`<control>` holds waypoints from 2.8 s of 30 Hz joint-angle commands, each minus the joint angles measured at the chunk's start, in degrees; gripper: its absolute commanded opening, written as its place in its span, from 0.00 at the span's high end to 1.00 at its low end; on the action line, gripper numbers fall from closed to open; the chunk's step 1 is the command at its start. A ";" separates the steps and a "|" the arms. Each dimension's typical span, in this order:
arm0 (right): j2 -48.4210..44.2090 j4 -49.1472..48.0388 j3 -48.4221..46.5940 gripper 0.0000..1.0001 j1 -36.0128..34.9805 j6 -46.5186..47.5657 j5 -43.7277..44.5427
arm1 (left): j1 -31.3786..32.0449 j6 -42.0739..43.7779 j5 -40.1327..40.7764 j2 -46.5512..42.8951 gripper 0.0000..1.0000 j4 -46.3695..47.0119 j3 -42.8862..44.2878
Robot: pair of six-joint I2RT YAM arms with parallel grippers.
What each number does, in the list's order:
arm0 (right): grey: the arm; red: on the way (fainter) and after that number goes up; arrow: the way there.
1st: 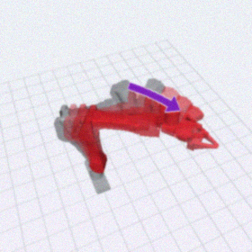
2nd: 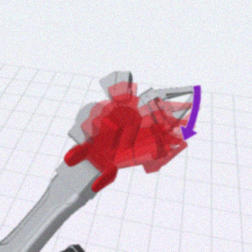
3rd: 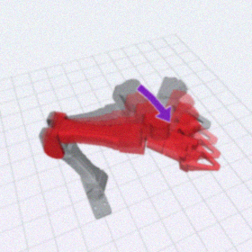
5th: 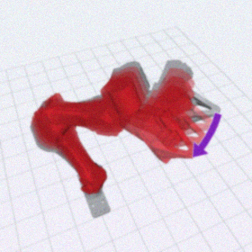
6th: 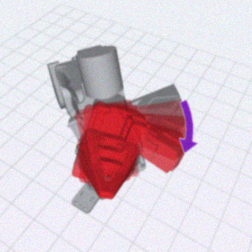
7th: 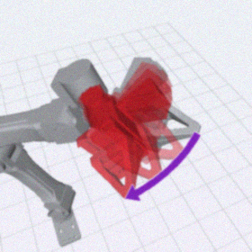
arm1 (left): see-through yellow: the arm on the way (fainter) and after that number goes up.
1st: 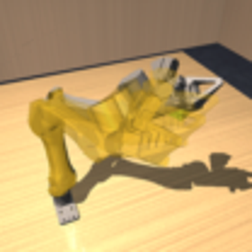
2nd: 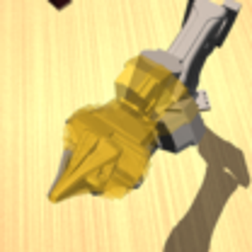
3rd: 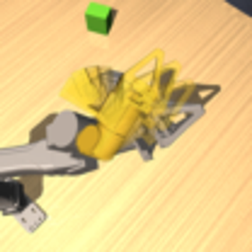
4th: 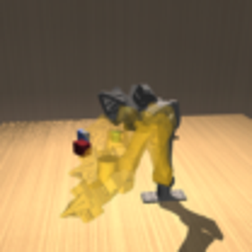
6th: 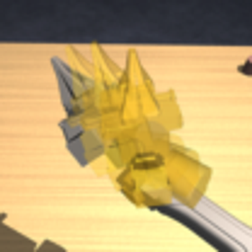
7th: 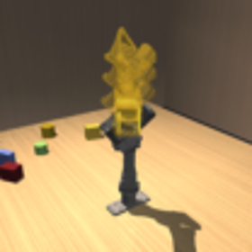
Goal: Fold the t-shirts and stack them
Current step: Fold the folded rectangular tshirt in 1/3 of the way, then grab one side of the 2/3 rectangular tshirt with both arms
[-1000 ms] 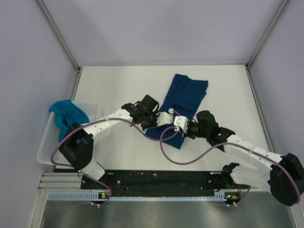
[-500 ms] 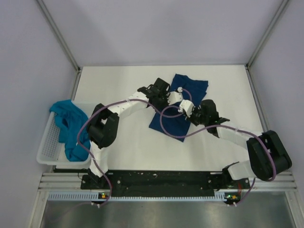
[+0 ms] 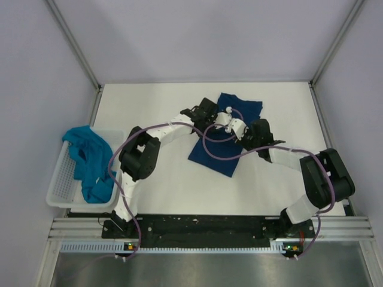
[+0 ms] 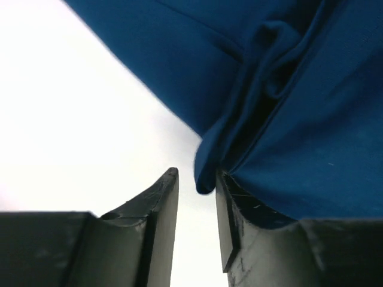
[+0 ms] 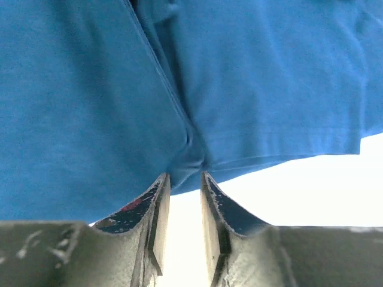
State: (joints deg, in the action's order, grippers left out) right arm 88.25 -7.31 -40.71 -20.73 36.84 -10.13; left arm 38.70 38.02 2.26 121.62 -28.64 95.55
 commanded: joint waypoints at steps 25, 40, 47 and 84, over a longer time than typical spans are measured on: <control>-19.00 26.12 4.49 0.48 -15.55 13.43 -10.54 | -5.92 28.86 -31.71 -23.80 0.48 -5.03 -25.48; -7.48 17.51 4.94 0.53 -19.61 8.52 -2.00 | -2.49 29.65 -24.60 -18.97 0.44 3.95 -30.95; -5.63 19.35 4.59 0.83 -19.78 7.37 0.46 | -1.78 33.16 -21.51 -16.94 0.47 -2.72 -30.42; -33.47 43.68 -0.24 1.00 -23.82 5.53 -9.10 | -1.26 18.59 -22.29 -38.11 1.00 -19.94 -32.97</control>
State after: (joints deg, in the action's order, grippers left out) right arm 62.00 26.00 -36.60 -42.72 44.73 -13.52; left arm 37.60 59.77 -18.24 90.59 -36.47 62.50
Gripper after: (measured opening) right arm 0.014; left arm 0.017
